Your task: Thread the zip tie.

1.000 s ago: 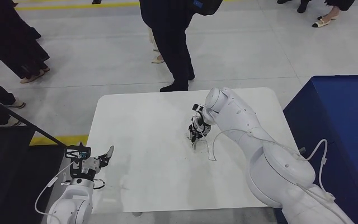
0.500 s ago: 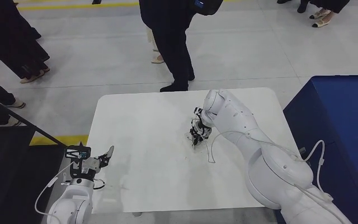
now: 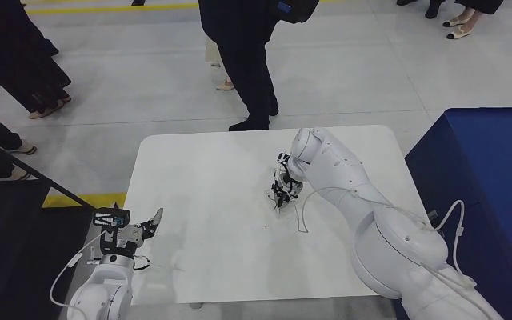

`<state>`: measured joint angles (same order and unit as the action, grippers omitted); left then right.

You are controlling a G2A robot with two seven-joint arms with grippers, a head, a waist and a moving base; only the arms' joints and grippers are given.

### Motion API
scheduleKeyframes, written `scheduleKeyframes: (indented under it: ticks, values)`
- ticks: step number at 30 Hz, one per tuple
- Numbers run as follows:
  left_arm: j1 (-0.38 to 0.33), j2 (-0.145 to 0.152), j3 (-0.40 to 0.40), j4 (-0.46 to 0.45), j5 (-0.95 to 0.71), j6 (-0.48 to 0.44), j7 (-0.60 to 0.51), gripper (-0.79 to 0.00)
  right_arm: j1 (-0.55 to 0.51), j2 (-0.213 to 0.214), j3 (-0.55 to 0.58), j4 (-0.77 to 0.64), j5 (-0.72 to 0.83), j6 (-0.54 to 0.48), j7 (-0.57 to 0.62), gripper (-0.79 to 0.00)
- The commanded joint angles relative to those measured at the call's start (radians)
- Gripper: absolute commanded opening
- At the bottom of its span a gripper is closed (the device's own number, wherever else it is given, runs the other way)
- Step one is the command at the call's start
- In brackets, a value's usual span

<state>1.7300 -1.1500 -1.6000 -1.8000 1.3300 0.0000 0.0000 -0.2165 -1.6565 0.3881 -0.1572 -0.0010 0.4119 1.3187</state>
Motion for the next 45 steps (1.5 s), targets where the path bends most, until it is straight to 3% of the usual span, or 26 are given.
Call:
scheduleKeyframes:
  ticks: [1, 4, 5, 12, 45]
  values:
    - [0.0, 0.0, 0.0, 0.0, 0.0, 0.0, 0.0, 0.0, 0.0, 0.0, 0.0, 0.0, 0.0, 0.0, 0.0, -0.496]
    - [0.0, 0.0, 0.0, 0.0, 0.0, 0.0, 0.0, 0.0, 0.009, 0.004, 0.011, 0.017, 0.015, -0.014, -0.001, -0.582]
    - [0.0, 0.0, 0.0, 0.0, 0.0, 0.0, 0.0, 0.0, 0.011, 0.006, 0.013, 0.019, 0.015, -0.029, -0.004, -0.785]
    - [0.0, 0.0, 0.0, 0.0, 0.0, 0.0, 0.0, 0.0, 0.016, 0.017, 0.038, 0.017, 0.032, -0.077, 0.0, -0.785]
    - [0.0, 0.0, 0.0, 0.0, 0.0, 0.0, 0.0, 0.0, 0.004, 0.022, 0.046, 0.012, 0.038, -0.095, -0.006, -0.785]
